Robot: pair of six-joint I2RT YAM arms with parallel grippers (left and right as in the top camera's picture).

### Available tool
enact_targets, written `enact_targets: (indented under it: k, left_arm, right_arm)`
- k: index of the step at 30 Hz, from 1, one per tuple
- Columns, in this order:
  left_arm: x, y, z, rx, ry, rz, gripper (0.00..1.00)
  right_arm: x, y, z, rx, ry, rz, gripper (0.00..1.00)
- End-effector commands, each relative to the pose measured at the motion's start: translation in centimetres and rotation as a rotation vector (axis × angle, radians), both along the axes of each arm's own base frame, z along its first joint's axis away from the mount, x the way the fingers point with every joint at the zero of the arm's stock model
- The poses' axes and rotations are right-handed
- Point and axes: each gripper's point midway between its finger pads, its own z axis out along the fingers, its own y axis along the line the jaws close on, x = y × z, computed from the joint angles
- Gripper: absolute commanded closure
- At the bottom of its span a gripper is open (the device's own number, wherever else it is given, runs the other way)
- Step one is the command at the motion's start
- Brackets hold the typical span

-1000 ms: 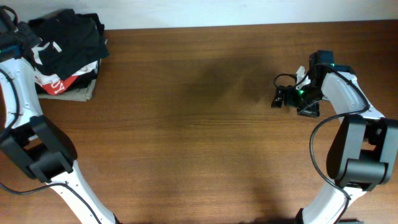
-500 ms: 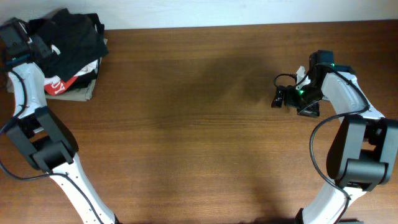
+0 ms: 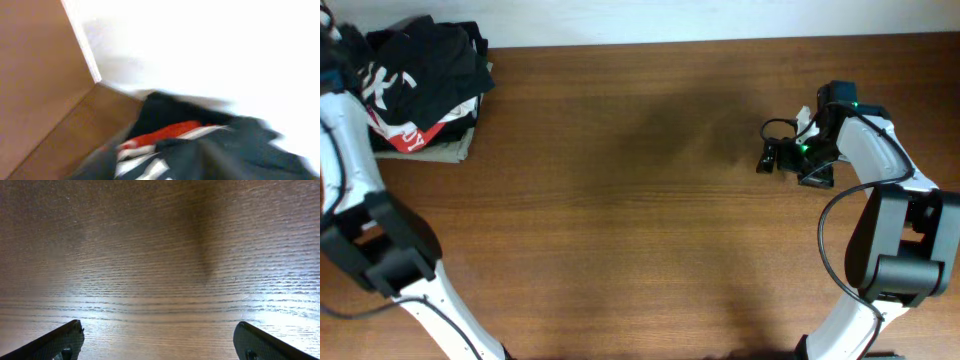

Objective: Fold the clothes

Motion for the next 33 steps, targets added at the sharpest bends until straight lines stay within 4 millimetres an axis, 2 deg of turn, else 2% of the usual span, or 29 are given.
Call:
enact_targets:
  k: [1, 2, 3, 5, 8, 12, 15, 19, 22, 24, 29, 33]
  left_arm:
    - [-1.8, -7.1, 9.2, -0.075, -0.143, -0.328, 0.08]
    - [-2.3, -8.8, 9.8, -0.111, -0.149, -0.405, 0.01]
    - [-4.3, -13.3, 11.6, -0.213, -0.164, -0.608, 0.01]
    - [-5.5, -15.7, 12.6, -0.267, -0.178, -0.719, 0.01]
    - [-6.6, -17.8, 13.4, -0.323, -0.194, -0.832, 0.01]
    - [-7.2, -18.2, 12.2, -0.39, -0.144, -0.828, 0.01]
    - [-7.8, -18.4, 11.2, -0.442, -0.101, -0.813, 0.01]
    - [-7.9, -18.5, 11.0, -0.456, -0.088, -0.809, 0.01]
    - [-7.9, -18.5, 11.0, -0.456, -0.088, -0.809, 0.01]
    - [-7.9, -18.5, 11.0, -0.456, -0.088, -0.809, 0.01]
    - [-7.9, -18.5, 11.0, -0.456, -0.088, -0.808, 0.01]
    - [-7.9, -18.5, 11.0, -0.456, -0.088, -0.808, 0.01]
  right_arm:
    - [-0.2, -0.2, -0.3, -0.007, 0.009, 0.0, 0.01]
    - [0.0, -0.2, -0.3, -0.008, 0.002, 0.001, 0.01]
    - [0.8, -0.3, -0.2, -0.007, -0.033, 0.001, 0.01]
    - [0.8, 0.3, -0.1, 0.024, -0.034, 0.004, 0.01]
    - [-0.4, 2.6, 0.9, 0.169, 0.006, 0.01, 0.01]
    - [-0.7, 3.3, 2.0, 0.205, 0.005, 0.017, 0.01]
    - [-0.6, 3.2, 4.2, 0.195, -0.049, 0.023, 0.01]
    - [-1.3, 3.3, 10.1, 0.16, -0.196, 0.06, 0.01]
    - [-3.8, 4.1, 14.9, 0.118, -0.295, 0.136, 0.01]
    - [-5.9, 4.3, 17.2, 0.073, -0.326, 0.148, 0.01]
    - [-10.9, 5.1, 20.8, 0.043, -0.357, 0.142, 0.01]
    - [-13.4, 5.4, 22.5, 0.037, -0.394, 0.141, 0.01]
